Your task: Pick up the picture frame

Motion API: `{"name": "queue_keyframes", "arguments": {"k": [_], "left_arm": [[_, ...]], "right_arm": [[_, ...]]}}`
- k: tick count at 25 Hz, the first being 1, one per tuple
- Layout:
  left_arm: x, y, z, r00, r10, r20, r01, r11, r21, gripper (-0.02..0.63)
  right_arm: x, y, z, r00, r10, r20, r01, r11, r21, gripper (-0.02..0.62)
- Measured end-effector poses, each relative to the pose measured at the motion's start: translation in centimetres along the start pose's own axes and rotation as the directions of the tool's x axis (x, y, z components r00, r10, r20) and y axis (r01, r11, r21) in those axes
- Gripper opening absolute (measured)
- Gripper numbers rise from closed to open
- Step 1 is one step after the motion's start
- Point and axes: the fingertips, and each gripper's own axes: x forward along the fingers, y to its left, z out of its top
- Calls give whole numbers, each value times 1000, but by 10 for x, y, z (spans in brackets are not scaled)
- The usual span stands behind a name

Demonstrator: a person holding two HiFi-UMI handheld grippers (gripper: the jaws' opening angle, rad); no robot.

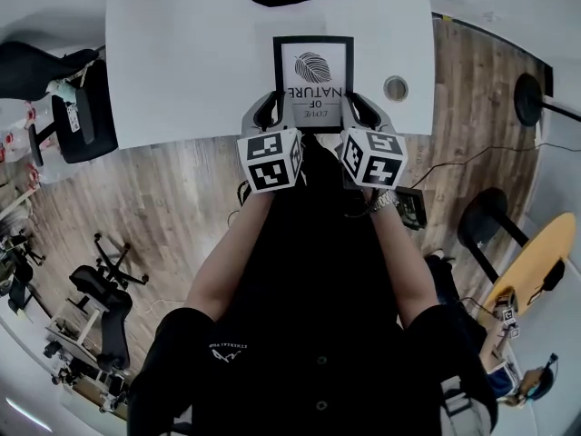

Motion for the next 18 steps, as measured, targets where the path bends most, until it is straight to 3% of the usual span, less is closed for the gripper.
{"name": "queue_keyframes", "arguments": {"k": [18], "left_arm": [[-32, -18, 42, 996, -19, 82, 17, 999, 28, 74]], "right_arm": [[-38, 7, 39, 996, 3, 88, -1, 1000, -20, 67]]}}
